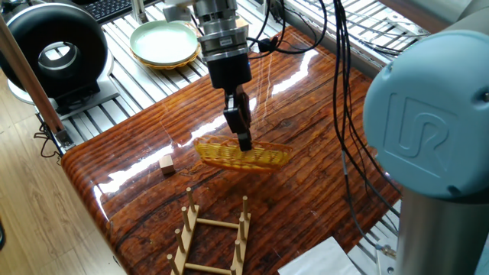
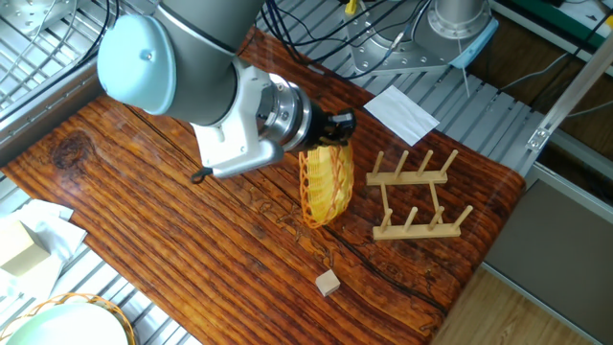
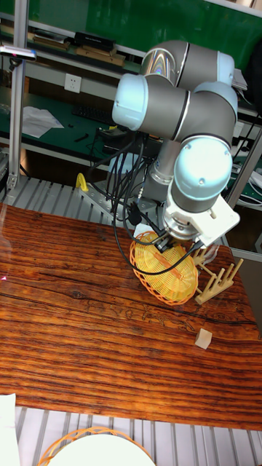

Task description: Put the dish on the dish rack

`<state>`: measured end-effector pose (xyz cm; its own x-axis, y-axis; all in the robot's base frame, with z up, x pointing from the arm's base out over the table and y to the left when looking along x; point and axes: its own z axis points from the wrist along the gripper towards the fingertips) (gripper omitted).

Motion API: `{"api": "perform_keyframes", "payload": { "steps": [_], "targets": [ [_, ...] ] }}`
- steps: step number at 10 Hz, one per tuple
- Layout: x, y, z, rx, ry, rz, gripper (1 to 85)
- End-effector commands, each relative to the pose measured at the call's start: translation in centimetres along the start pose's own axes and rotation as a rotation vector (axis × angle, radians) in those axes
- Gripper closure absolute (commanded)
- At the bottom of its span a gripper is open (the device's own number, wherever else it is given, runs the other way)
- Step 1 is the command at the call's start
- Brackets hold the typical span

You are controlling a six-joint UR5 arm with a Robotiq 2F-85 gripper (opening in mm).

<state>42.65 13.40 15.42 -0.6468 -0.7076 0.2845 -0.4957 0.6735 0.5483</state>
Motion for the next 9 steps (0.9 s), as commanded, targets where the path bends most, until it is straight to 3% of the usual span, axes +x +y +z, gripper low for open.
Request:
{"api": "perform_keyframes", "payload": {
  "steps": [1,5,7,9],
  "targets": [
    [-1.0,-0.6,-0.2,0.023,-0.041,0.001,84.7],
    [-0.8,-1.3,-0.2,0.052,-0.034,0.011,84.7],
    [0.4,-0.9,-2.8,0.058,-0.002,0.019,84.7],
    [1.1,-0.9,-4.7,0.053,0.0,-0.006,84.7]
  ]
}}
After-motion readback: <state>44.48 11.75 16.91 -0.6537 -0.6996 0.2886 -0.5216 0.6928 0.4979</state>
